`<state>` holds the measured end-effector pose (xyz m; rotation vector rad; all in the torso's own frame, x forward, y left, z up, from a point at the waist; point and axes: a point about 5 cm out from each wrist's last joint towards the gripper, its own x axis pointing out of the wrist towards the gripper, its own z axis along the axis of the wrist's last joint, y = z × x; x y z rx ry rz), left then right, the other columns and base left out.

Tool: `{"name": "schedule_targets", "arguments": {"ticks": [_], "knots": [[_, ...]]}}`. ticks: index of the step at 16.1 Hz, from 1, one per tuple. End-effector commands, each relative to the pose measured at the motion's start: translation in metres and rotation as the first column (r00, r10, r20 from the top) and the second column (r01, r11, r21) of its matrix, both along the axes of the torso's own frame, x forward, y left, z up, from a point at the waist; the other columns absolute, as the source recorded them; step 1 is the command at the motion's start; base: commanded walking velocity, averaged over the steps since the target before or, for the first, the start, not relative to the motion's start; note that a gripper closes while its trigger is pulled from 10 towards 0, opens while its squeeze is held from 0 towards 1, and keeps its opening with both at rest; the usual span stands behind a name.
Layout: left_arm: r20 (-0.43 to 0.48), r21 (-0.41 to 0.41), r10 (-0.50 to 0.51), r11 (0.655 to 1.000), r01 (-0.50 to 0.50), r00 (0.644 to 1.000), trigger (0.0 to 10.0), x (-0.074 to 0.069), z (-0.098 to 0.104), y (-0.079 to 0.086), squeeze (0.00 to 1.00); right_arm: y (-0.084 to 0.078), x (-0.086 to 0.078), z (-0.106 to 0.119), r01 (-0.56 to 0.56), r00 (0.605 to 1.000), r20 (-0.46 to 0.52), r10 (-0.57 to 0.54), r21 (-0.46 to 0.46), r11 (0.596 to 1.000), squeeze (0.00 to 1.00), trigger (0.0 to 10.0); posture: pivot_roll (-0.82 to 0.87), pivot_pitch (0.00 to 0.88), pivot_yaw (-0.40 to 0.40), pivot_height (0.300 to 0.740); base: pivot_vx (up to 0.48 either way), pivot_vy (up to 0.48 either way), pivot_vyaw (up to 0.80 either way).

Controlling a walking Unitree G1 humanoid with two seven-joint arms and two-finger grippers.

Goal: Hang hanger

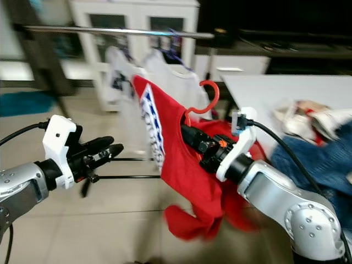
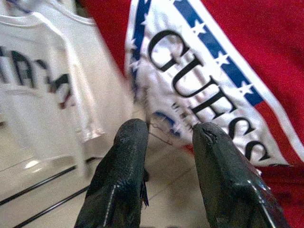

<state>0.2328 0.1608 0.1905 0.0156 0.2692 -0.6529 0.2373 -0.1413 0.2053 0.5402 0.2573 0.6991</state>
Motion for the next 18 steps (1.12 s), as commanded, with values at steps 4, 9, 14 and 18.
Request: {"name": "schedule_targets", "arguments": {"ticks": [4, 9, 14, 18], "knots": [[-0.002, 0.015, 0.010, 1.000, -0.009, 1.000, 10.0, -0.002, -0.003, 0.000, 0.00, -0.001, 0.013, -0.003, 0.036, 0.999, 0.022, -0.036, -0.032, 0.999, 0.00, 10.0, 0.09, 0.000, -0.027, 0.740, 0.000, 0.000, 0.80], [-0.017, 0.018, 0.054, 0.998, -0.053, 0.998, 10.0, 0.000, -0.021, 0.000, 0.00, 0.000, 0.035, 0.000, 0.131, 0.990, 0.062, -0.130, -0.003, 0.991, 0.00, 10.0, 0.07, 0.000, -0.044, 0.740, 0.000, 0.000, 0.45], [0.076, 0.015, 0.226, 0.974, -0.227, 0.971, 10.0, 0.017, -0.021, 0.024, 1.00, 0.001, 0.045, -0.007, 0.059, 0.990, 0.141, -0.027, -0.227, 0.972, 0.00, 10.0, 0.07, 0.000, -0.053, 0.740, 0.000, 0.000, 0.00], [0.172, 0.027, 0.243, 0.967, -0.252, 0.955, 10.0, 0.034, -0.009, 0.036, 1.00, 0.000, 0.045, 0.002, -0.036, 0.985, 0.160, 0.063, -0.165, 0.986, 0.00, 10.0, 0.08, 0.000, -0.071, 0.740, 0.000, 0.000, 0.00]]}}
